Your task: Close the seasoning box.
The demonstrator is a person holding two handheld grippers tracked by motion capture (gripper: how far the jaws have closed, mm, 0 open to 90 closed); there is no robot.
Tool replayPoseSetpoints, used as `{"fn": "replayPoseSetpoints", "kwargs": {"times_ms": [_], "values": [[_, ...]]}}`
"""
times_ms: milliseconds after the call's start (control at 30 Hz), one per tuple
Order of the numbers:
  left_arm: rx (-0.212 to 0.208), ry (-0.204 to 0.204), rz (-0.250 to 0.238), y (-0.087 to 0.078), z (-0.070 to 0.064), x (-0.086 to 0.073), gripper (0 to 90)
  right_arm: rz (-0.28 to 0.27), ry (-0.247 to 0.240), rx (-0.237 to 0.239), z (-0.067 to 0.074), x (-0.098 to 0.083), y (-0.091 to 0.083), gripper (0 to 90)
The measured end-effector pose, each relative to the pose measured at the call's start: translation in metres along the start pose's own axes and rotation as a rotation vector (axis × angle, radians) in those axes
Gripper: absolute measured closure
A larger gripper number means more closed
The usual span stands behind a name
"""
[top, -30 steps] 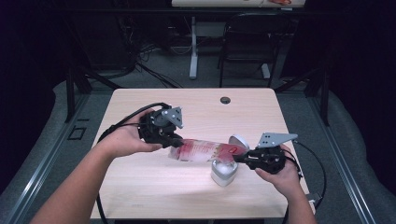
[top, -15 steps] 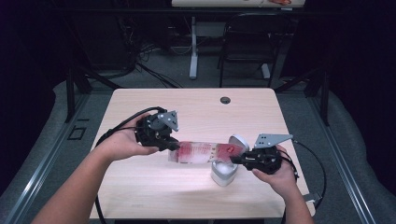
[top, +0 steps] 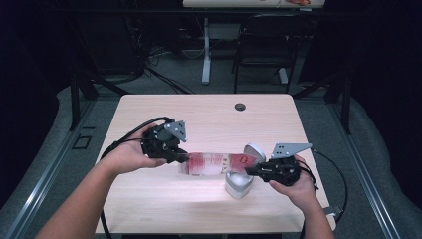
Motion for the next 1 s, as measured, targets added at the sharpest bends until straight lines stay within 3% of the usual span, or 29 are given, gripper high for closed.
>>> {"fn": "replayPoseSetpoints", "kwargs": {"times_ms": [500, 1000], "values": [[-0.005, -0.024, -0.011, 0.005, 0.002, -0.010, 83.0, -0.007, 0.005, 0.021, 0.002, 0.001, 0.001, 78.0], [-0.006, -0.040, -0.017, 0.012, 0.003, -0.019, 82.8, -0.014, -0.008, 0.018, 0.003, 0.002, 0.003, 84.6]]}}
Point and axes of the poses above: each handheld gripper's, and its own axes: y roughly forward along the jaws, x roughly out of its top, z roughly to its left, the point moved 8 cm from there along y, roughly forward along the jaws, and after that the axes turned 1 degree about -z, right-handed, at the moved point
